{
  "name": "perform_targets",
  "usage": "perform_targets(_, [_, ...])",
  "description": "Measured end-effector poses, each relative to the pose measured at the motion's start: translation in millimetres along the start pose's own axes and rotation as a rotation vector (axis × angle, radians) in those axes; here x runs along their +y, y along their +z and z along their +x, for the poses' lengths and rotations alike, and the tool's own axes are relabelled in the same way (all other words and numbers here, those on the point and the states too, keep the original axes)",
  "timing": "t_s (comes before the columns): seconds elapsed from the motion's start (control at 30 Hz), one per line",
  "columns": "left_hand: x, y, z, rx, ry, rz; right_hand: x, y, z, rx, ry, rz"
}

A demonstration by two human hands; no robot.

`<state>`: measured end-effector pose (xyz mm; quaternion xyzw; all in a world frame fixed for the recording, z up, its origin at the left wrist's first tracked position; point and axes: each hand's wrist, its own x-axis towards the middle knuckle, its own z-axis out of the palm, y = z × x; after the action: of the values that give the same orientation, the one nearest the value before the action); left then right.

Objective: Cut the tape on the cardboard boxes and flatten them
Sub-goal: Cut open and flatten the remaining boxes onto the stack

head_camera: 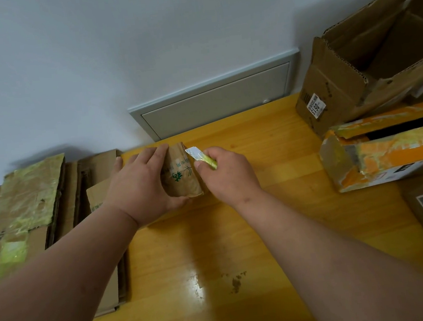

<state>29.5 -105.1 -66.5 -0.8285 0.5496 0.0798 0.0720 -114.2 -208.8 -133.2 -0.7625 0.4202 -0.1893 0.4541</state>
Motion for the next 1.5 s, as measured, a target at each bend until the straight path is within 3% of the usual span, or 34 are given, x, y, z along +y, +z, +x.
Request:
perform_targets(0.53, [-6.6,4.5,6.8,-0.012,0.006,-0.031,-5.8,-2.8,5.2,0.010,-0.048,-0.001])
perform_targets(0.83, [-2.0,14.2,10.9,-0.078,0.087,0.049,15.1,-12.4,-1.2,-0.105,0.042,0.035])
perform_targets(1.3, [-2.0,12.2,14.7,-0.080,0.134,0.033,31.2,-7.0,-22.6,-0.080,0.005,0.032])
perform_targets(1.5, [-6.1,10.4,19.3,-0.077,0.129,0.028,35.3,2.6,-46.5,-0.147,-0.041,-0.008])
